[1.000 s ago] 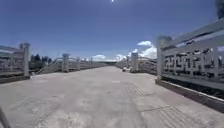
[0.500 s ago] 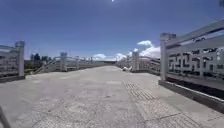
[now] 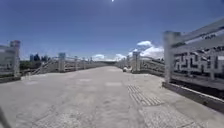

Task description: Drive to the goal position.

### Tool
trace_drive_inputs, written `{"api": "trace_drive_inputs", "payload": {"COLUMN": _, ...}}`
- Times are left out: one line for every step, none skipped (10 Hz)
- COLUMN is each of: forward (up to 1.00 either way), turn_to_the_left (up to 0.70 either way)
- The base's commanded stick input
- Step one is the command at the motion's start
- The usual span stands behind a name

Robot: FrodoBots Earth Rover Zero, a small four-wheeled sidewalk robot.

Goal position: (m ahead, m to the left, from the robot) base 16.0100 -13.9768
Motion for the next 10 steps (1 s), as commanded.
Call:
{"api": "trace_drive_inputs", "payload": {"forward": 0.45, "turn_to_the_left": 0.0}}
{"api": "trace_drive_inputs", "payload": {"forward": 0.45, "turn_to_the_left": 0.0}}
{"api": "trace_drive_inputs", "payload": {"forward": 0.45, "turn_to_the_left": 0.0}}
{"api": "trace_drive_inputs", "payload": {"forward": 0.45, "turn_to_the_left": 0.0}}
{"api": "trace_drive_inputs", "payload": {"forward": 0.45, "turn_to_the_left": 0.0}}
{"api": "trace_drive_inputs", "payload": {"forward": 0.45, "turn_to_the_left": 0.0}}
{"api": "trace_drive_inputs", "payload": {"forward": 0.45, "turn_to_the_left": 0.0}}
{"api": "trace_drive_inputs", "payload": {"forward": 0.45, "turn_to_the_left": 0.0}}
{"api": "trace_drive_inputs", "payload": {"forward": 0.45, "turn_to_the_left": 0.0}}
{"api": "trace_drive_inputs", "payload": {"forward": 0.45, "turn_to_the_left": 0.0}}
